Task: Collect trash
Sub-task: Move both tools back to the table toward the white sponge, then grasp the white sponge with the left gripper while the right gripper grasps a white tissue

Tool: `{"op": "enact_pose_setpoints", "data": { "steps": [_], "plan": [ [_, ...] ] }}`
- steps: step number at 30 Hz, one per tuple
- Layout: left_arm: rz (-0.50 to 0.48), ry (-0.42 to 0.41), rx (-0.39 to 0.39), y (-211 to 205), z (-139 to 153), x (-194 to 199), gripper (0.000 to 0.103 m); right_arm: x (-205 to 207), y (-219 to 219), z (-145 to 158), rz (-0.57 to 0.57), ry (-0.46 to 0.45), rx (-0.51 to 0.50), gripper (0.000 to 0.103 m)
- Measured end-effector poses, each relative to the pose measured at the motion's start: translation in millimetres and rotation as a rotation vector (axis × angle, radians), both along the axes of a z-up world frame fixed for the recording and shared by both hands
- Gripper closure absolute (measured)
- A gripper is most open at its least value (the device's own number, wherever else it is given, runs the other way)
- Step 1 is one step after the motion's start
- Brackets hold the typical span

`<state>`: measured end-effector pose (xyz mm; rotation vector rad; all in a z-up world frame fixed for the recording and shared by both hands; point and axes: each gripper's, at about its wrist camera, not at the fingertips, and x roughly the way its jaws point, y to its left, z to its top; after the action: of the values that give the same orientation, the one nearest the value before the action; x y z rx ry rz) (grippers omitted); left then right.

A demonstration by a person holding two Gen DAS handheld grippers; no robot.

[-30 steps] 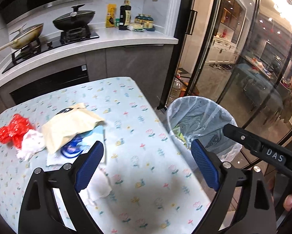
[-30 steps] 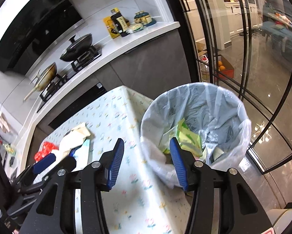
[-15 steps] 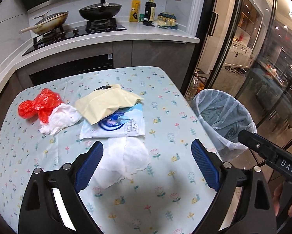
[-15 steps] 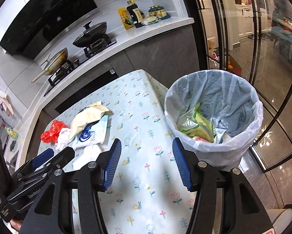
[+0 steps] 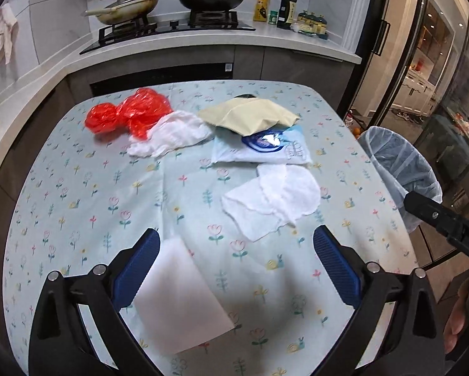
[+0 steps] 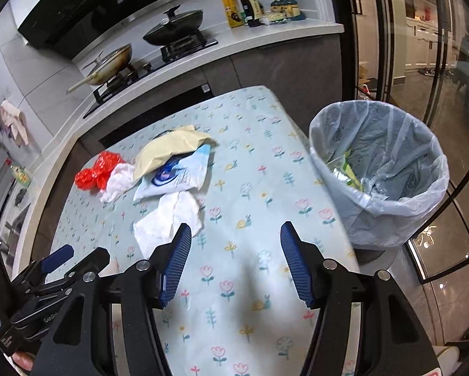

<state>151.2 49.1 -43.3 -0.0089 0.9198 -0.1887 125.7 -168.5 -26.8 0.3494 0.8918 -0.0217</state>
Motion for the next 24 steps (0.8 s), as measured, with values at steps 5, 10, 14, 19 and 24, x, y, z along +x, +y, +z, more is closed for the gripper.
{"op": "enact_pose_setpoints", "data": {
  "steps": [5, 10, 14, 19, 24],
  "plan": [
    [0.063, 0.038, -0.013, 29, -14, -13, 0.009, -2, 20, -11, 0.037, 0.028, 0.011, 0.045],
    [0.093, 0.058, -0.024, 50, -21, -22, 0.009, -4, 48, -22, 0.095, 0.053, 0.016, 0.045],
    [0.123, 0.09, -0.041, 72, -28, -28, 0.009, -4, 70, -33, 0.147, 0.083, 0.034, 0.045],
    [0.181, 0.105, -0.066, 102, -31, -32, 0.009, -5, 108, -42, 0.23, 0.106, 0.027, 0.045],
    [0.194, 0.141, -0.11, 110, -38, -32, 0.009, -3, 124, -46, 0.255, 0.11, 0.022, 0.045]
  ]
}}
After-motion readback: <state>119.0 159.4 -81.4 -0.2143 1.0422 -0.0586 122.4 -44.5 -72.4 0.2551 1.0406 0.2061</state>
